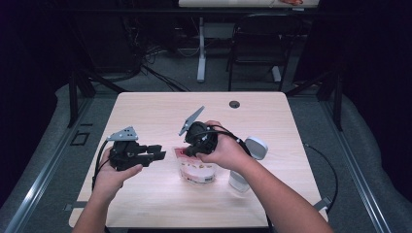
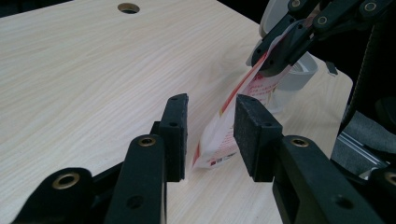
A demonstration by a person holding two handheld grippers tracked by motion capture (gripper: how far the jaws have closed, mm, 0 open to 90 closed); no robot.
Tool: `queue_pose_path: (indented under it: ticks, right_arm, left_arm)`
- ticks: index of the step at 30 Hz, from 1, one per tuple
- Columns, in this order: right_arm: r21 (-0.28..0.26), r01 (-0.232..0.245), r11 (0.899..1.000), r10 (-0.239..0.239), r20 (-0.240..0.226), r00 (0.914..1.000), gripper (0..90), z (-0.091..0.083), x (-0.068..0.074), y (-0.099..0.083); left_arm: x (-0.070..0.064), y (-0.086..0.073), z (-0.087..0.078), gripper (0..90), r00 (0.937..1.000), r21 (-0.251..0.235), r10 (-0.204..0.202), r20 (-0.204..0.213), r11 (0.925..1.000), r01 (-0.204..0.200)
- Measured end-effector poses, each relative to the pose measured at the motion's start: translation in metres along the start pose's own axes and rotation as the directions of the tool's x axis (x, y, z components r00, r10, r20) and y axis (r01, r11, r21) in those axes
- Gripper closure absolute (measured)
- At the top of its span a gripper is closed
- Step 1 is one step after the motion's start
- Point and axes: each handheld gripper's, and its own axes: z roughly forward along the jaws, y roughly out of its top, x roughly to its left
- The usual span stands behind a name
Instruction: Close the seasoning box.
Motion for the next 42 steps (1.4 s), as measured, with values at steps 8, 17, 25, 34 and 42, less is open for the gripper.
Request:
queue_pose_path:
  ticks: [8,17,25,34,42]
  right_arm:
    - [-0.012,0.003,1.000,-0.003,0.009,1.0000,90.0,-0.003,0.000,-0.002]
    - [-0.075,0.006,0.997,-0.006,0.002,1.0000,90.0,-0.018,0.005,-0.009]
    - [-0.114,0.013,0.993,-0.012,0.016,0.9998,90.0,-0.032,0.006,-0.015]
    - [-0.118,0.037,0.992,-0.034,0.026,0.9991,90.0,-0.048,0.008,-0.018]
    - [-0.116,0.062,0.991,-0.059,0.027,0.9979,90.0,-0.062,0.011,-0.017]
  left_arm:
    - [0.000,0.000,0.001,63.0,1.0000,0.003,-0.001,0.006,1.0000,0.001]
    - [-0.001,-0.001,0.005,58.2,0.9998,0.016,0.012,0.017,0.9998,-0.012]
    - [-0.003,-0.004,0.018,52.9,0.9980,0.038,0.031,0.055,0.9988,-0.033]
    - [-0.007,-0.007,0.028,50.4,0.9965,0.039,0.058,0.060,0.9974,-0.061]
    - [-0.011,-0.010,0.036,47.4,0.9912,0.022,0.097,0.091,0.9948,-0.099]
